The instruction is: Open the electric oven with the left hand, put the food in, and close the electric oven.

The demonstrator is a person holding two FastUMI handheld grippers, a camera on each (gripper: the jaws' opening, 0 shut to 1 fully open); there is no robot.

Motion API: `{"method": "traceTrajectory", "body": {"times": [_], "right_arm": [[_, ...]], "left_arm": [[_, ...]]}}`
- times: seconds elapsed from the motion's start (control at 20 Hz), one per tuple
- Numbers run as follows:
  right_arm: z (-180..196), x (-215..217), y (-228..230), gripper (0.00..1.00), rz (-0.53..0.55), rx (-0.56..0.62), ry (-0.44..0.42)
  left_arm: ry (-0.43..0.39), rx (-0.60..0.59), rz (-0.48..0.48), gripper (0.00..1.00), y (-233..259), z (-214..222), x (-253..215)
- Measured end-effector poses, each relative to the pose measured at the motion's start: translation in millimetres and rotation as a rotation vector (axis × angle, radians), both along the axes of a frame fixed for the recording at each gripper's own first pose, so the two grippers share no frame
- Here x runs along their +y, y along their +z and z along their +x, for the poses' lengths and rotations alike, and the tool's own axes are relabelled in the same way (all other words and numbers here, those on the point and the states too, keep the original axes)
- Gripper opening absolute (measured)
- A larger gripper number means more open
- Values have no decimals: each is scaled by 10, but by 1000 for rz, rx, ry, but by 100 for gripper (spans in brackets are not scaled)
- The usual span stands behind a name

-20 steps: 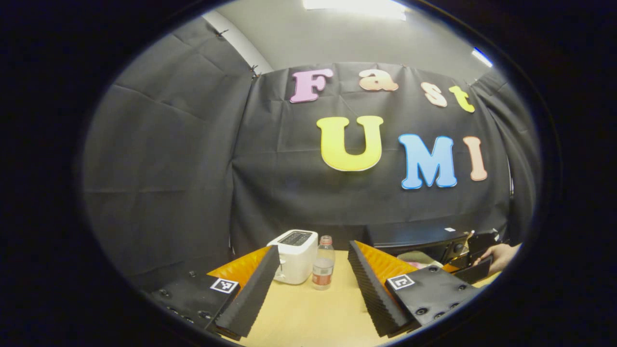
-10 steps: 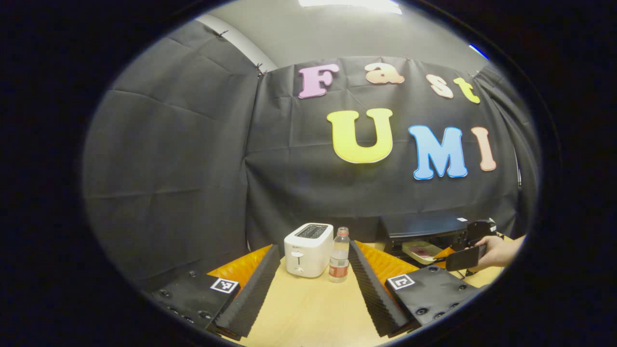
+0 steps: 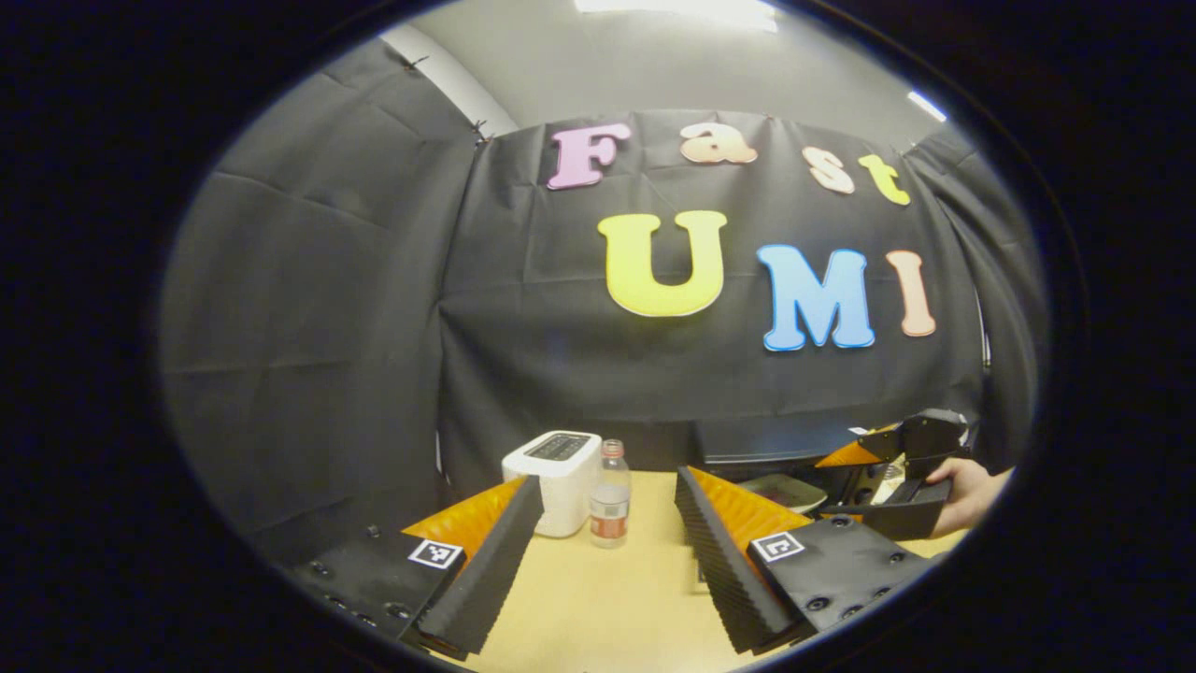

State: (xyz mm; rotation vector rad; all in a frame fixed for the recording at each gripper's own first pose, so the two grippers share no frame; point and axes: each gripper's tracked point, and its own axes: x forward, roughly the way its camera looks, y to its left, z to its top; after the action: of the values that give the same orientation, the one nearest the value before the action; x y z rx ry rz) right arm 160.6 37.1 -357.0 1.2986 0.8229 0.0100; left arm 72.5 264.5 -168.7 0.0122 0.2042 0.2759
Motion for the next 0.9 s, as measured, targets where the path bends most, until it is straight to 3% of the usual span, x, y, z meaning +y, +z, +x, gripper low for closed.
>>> {"method": "traceTrajectory", "body": {"times": [0.2, 0.4, 0.5, 0.55, 0.75, 0.85, 0.9], "right_arm": [[-356, -197, 256, 97, -137, -96, 144], [-660, -509, 453, 97, -274, -199, 235], [-781, -681, 538, 97, -341, -243, 264], [-830, -778, 585, 97, -373, -267, 272], [-987, -1186, 753, 97, -513, -338, 281], [-1062, -1389, 834, 97, -579, -367, 281], [-1094, -1494, 875, 97, -618, -382, 278]], "left_arm": [[-52, 18, -39, 100, -136, 60, -402], [-101, 56, -65, 100, -314, 55, -767], [-122, 84, -81, 97, -441, 59, -937], [-135, 97, -91, 100, -508, 65, -1029], [-176, 148, -109, 91, -764, 115, -1334], [-203, 180, -111, 100, -928, 148, -1492], [-219, 202, -114, 100, -1029, 171, -1575]]}}
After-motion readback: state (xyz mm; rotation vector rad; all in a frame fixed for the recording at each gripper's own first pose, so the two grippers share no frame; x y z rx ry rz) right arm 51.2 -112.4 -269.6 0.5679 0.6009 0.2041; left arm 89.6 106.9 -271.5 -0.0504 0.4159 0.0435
